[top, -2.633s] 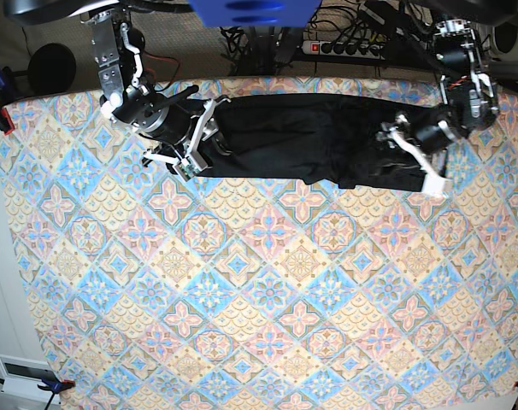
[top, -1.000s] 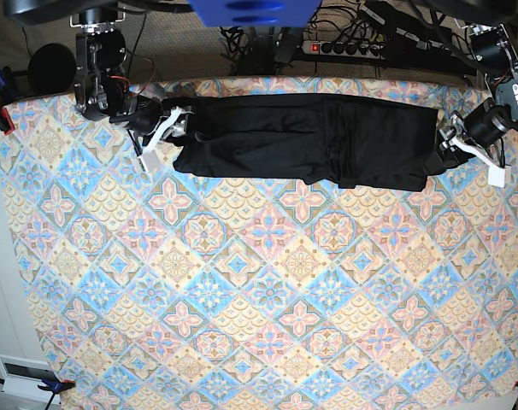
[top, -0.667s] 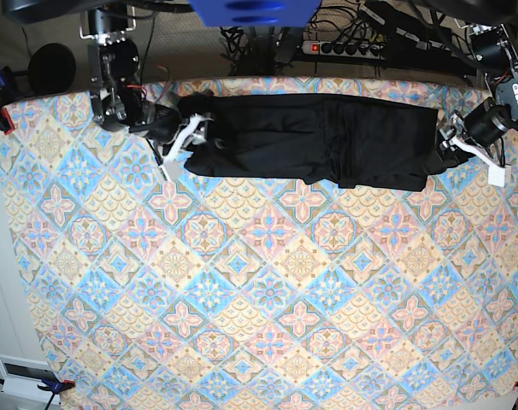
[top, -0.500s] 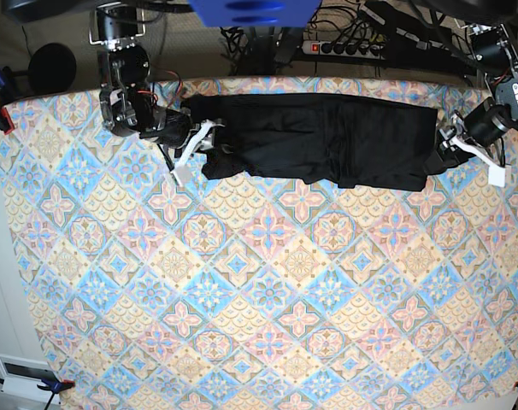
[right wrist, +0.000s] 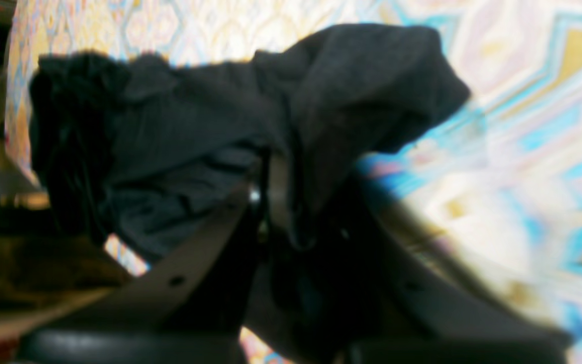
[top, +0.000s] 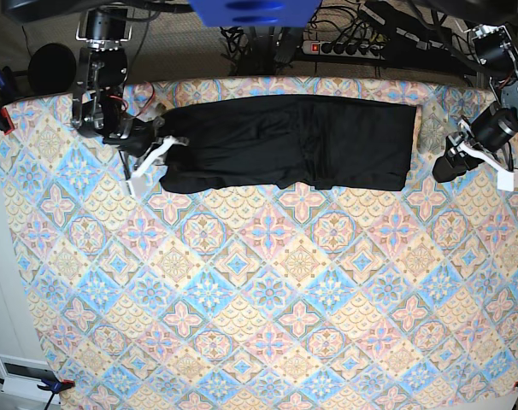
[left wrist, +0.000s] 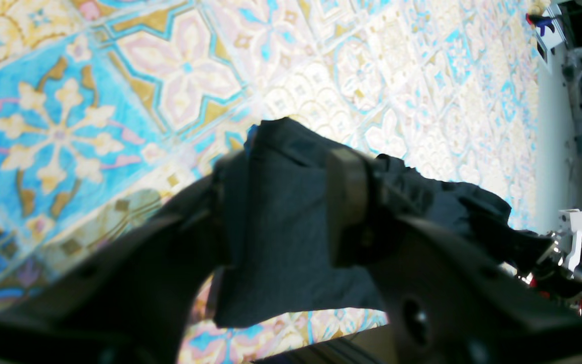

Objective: Layout the t-shirt on the table in an organized manner, then fold the t-shirt properly
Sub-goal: 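Grasp the folded strip ends with both grippers and straighten the bundle, then lift the strip end with the right gripper and fold it toward the left gripper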

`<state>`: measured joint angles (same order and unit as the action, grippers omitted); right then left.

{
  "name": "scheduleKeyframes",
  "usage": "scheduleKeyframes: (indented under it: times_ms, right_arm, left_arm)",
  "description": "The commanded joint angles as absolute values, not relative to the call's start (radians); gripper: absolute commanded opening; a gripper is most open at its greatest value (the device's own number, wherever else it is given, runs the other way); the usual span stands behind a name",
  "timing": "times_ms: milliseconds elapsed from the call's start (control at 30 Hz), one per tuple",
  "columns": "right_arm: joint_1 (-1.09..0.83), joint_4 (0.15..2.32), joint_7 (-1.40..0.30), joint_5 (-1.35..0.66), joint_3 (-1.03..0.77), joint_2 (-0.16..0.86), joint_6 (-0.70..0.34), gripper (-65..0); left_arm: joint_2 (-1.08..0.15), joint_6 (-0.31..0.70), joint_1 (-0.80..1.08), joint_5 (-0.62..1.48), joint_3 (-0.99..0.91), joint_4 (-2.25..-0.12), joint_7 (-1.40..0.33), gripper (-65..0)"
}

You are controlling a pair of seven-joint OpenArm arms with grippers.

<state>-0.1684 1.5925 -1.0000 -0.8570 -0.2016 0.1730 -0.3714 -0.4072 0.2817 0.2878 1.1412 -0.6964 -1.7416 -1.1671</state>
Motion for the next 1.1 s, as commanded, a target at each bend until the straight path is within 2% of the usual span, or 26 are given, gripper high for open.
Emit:
scheduleKeyframes:
  times_ms: [0, 300, 400, 500, 633, 800, 1067]
  right_arm:
    - [-0.139, 1.606, -0.983, -0.866, -0.232, 0.199, -0.375, -64.8]
    - [-0.025, 1.557, -0.983, -0.852, -0.249, 0.32, -0.375, -64.7]
    - [-0.027, 1.566, -0.983, -0.852, -0.245, 0.338, -0.375, -64.7]
    - [-0.035, 1.569, -0.984, -0.855, -0.24, 0.338, -0.375, -64.7]
    - [-0.035, 1.613, -0.984, -0.857, -0.231, 0.337, -0.375, -64.6]
    - [-0.035, 1.75, -0.992, -0.857, -0.133, 0.321, -0.375, -64.6]
    - [-0.077, 1.877, -0.99, -0.857, -0.073, 0.214, -0.378, -64.6]
  left_arm:
    - [-0.426, 0.286, 0.285, 1.158, -0.704, -1.758, -1.153, -45.5]
    - [-0.397, 0.286, 0.283, 1.029, -0.676, -1.682, -1.152, -59.2]
    - [-0.371, 0.286, 0.283, 0.941, -0.605, -1.679, -1.124, -61.8]
    - [-0.354, 0.286, 0.286, 0.819, -0.463, -1.679, -1.015, -64.6]
    - [-0.352, 0.286, 0.286, 0.722, -0.283, -1.661, -0.9, -64.9]
    - [-0.349, 0.283, 0.249, 0.719, -0.145, -1.524, -0.803, -64.8]
    - [-0.274, 0.283, 0.205, 0.713, -0.119, -1.437, -0.788, -64.8]
